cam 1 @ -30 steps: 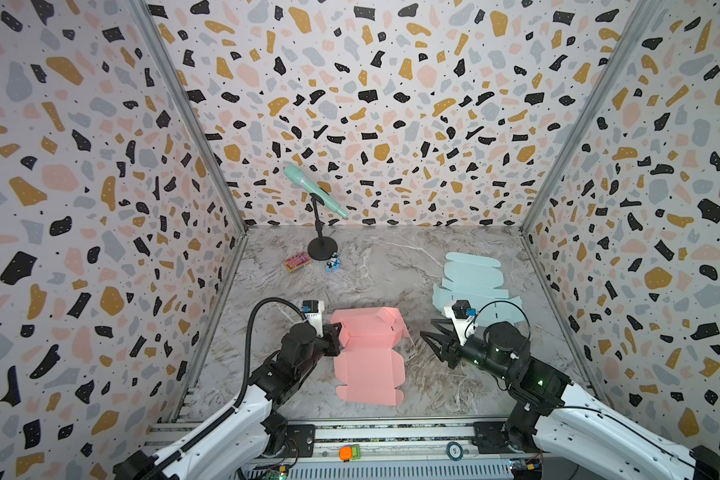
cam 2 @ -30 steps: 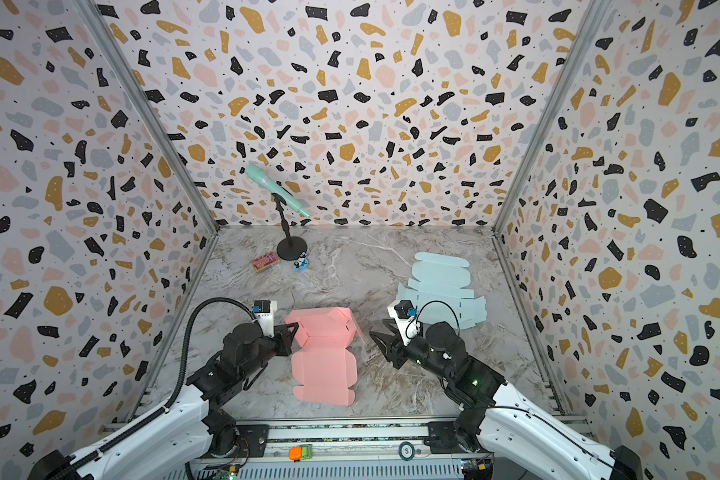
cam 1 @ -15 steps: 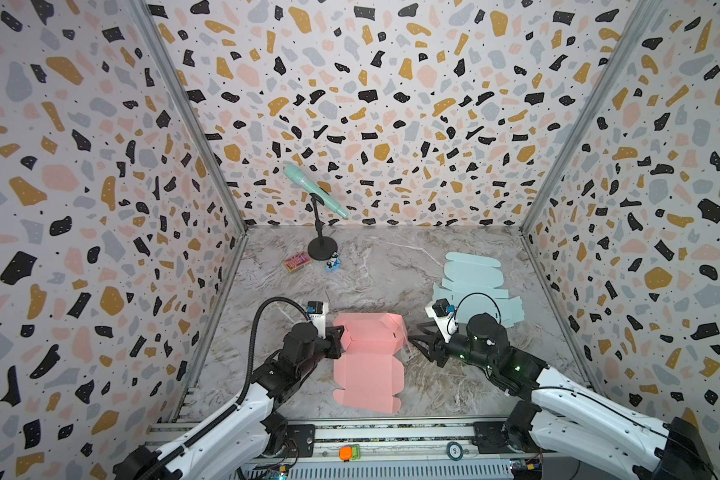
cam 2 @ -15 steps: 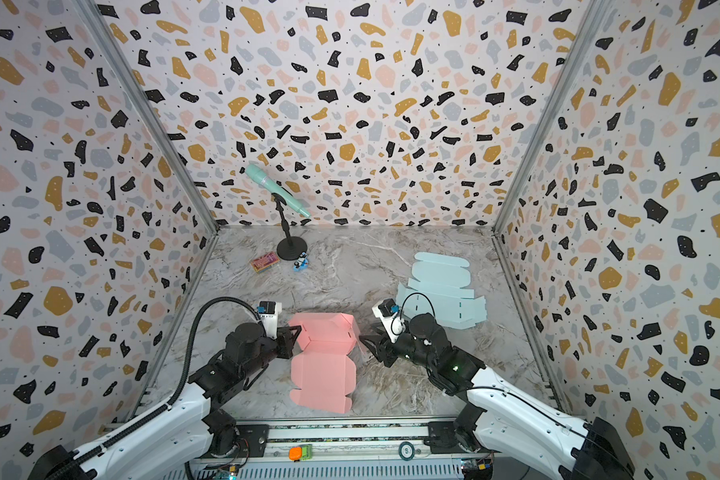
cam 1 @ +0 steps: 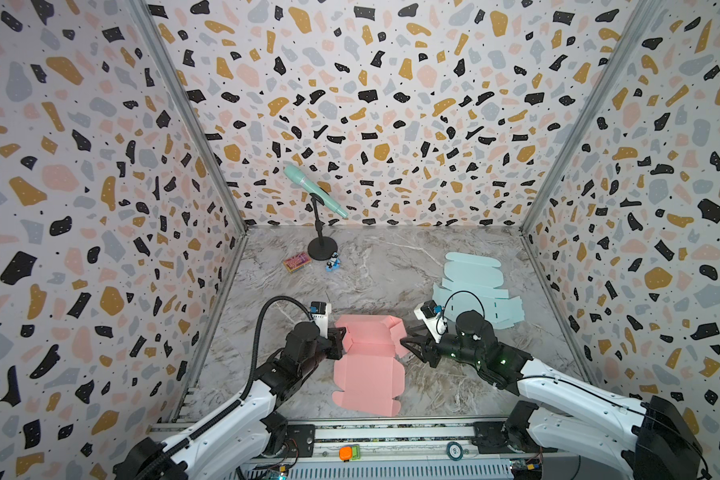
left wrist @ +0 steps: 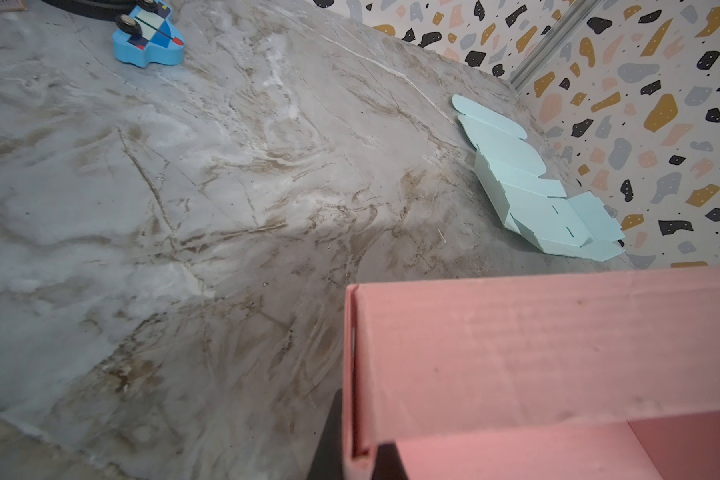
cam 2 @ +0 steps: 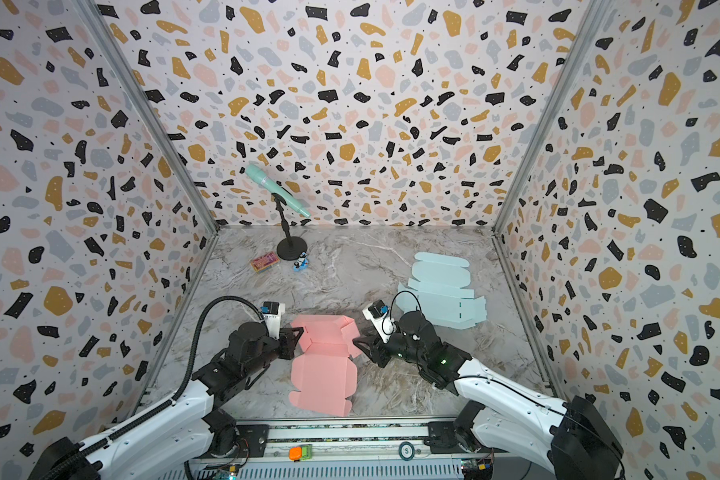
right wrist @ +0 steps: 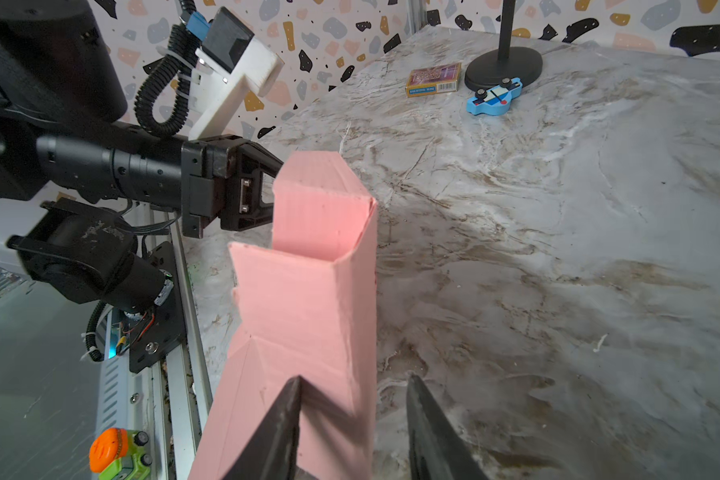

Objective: Fold the paper box

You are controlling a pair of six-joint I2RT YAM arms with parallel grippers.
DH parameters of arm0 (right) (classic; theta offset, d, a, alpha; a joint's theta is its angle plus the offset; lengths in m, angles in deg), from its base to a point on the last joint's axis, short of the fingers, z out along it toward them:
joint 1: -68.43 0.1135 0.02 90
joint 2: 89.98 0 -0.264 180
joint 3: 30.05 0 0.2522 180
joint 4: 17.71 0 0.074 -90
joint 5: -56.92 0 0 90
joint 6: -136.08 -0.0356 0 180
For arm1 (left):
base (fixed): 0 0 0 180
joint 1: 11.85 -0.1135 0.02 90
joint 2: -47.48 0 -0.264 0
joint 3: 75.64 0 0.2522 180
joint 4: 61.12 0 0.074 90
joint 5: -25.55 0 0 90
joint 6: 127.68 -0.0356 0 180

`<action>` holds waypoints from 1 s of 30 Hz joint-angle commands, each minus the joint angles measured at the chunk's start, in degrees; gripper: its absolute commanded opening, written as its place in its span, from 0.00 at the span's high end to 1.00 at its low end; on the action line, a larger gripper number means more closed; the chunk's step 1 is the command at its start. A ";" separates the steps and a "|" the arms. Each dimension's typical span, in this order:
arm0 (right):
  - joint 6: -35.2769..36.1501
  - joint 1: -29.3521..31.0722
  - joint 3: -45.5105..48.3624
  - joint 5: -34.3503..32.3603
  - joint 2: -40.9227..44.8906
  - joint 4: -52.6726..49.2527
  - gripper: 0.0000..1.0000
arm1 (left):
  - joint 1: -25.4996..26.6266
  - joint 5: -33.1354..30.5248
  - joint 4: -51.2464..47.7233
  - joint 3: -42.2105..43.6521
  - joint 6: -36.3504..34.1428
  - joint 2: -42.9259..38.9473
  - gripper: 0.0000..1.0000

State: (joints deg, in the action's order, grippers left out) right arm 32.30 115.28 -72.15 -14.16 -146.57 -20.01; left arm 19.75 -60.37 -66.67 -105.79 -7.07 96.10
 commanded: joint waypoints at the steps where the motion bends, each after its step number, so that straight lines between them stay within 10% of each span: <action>1: 0.16 0.85 -2.49 -0.40 -0.52 1.65 0.58 | -0.26 0.68 3.97 -0.19 -0.60 0.19 1.00; 30: -3.93 11.06 -10.57 -18.79 -12.90 2.06 0.67 | -0.22 -7.33 8.64 3.63 5.85 0.80 1.00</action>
State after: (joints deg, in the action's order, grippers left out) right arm 28.74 125.80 -80.00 -31.14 -159.25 -17.96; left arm 19.75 -67.02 -61.71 -102.29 -2.00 96.91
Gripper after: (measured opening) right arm 0.333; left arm 0.075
